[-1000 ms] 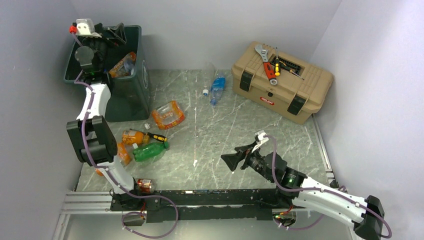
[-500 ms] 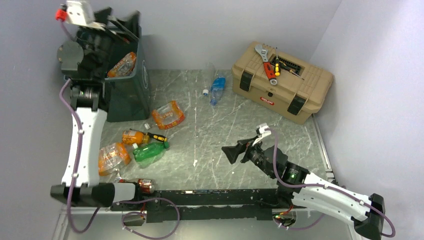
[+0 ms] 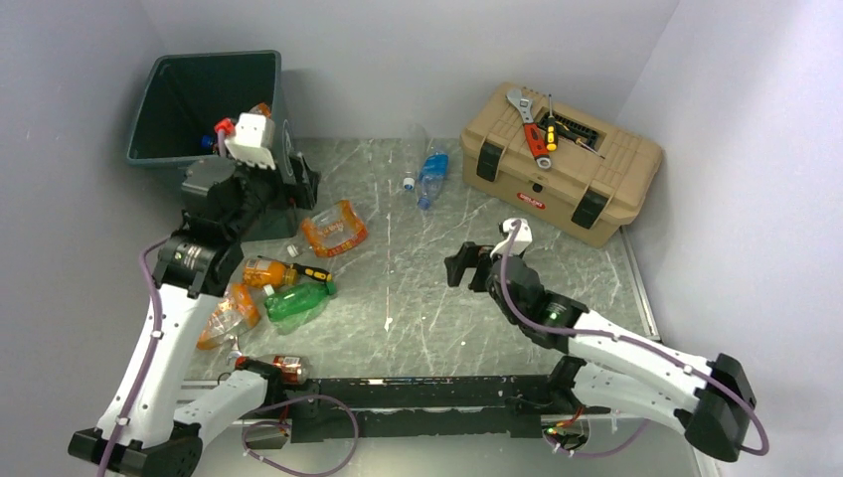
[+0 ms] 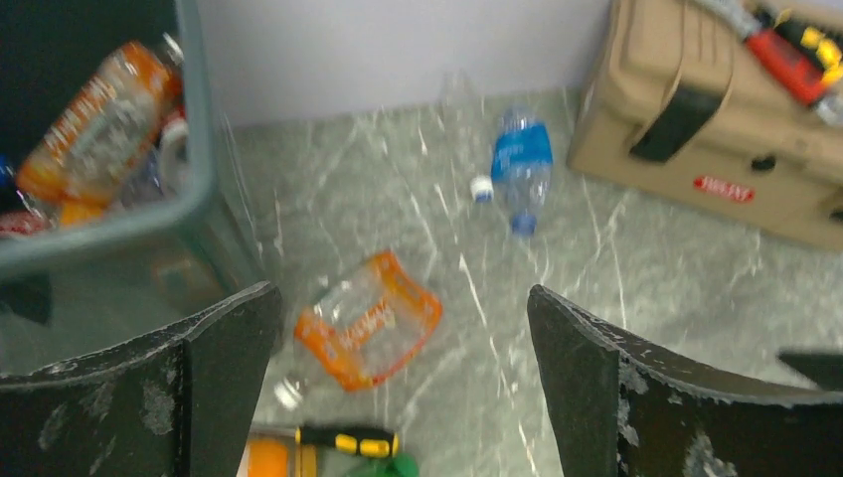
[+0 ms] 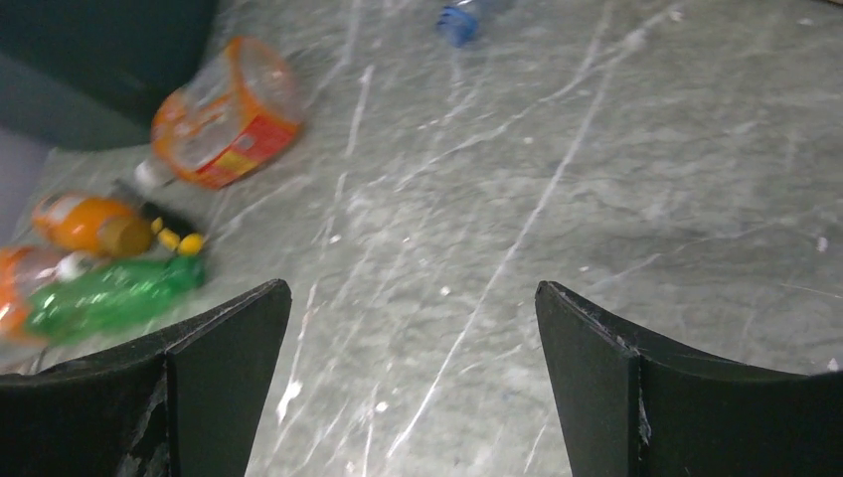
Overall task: Put the plastic bottles in the bin
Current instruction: Pick up the plastic bottle from the corner of the board.
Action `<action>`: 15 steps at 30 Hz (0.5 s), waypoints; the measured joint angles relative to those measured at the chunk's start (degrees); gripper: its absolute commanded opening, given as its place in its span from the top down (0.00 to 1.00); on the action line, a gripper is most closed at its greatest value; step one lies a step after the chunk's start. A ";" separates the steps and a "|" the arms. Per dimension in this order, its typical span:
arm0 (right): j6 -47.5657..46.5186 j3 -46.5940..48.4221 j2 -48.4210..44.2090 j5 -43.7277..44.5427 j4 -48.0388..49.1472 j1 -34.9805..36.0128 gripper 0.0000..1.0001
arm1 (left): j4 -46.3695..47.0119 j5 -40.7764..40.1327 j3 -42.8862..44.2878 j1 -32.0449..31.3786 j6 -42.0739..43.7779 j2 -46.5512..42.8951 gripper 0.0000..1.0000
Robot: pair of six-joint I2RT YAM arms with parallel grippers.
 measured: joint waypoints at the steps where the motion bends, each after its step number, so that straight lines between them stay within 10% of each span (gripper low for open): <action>1: 0.63 0.00 1.88 -0.11 0.68 -1.66 0.05 | -1.05 -0.55 -1.66 -0.79 0.33 -0.94 0.00; 15: 2.71 11.02 36.54 -5.18 13.46 -9.88 0.10 | -2.43 -8.33 -21.44 -9.79 -3.58 -7.69 0.01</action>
